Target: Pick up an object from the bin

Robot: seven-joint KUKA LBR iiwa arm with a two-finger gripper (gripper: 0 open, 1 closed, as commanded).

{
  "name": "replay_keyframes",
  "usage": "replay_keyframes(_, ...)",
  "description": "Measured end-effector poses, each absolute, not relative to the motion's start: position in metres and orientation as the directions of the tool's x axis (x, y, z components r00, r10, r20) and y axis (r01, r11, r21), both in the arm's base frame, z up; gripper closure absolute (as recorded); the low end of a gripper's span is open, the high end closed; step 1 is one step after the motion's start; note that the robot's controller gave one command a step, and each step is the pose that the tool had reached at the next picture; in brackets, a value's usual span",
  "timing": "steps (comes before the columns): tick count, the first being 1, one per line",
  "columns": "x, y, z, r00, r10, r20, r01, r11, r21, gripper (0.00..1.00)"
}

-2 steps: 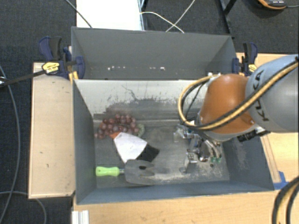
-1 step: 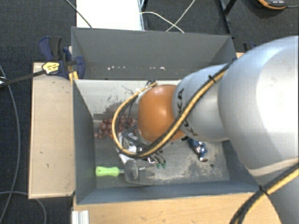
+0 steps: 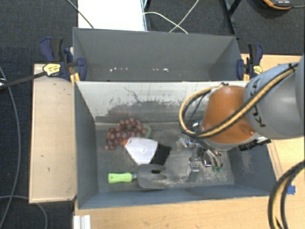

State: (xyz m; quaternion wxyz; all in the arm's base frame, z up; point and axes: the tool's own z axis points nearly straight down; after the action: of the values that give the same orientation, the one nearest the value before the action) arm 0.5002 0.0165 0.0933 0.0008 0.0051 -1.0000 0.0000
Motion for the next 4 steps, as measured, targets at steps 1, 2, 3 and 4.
replay_keyframes(1, 0.511, 0.161, 0.076, -0.979, -0.206, -0.011, -0.206, 0.979, 0.004, 0.00)
replay_keyframes(2, 0.517, 0.097, 0.072, -0.954, -0.301, -0.003, -0.301, 0.954, -0.003, 0.00)
replay_keyframes(3, 0.513, 0.156, 0.078, -0.977, -0.214, -0.017, -0.214, 0.977, 0.009, 1.00)
replay_keyframes(4, 0.513, 0.156, 0.078, -0.977, -0.213, -0.017, -0.214, 0.977, 0.009, 1.00)
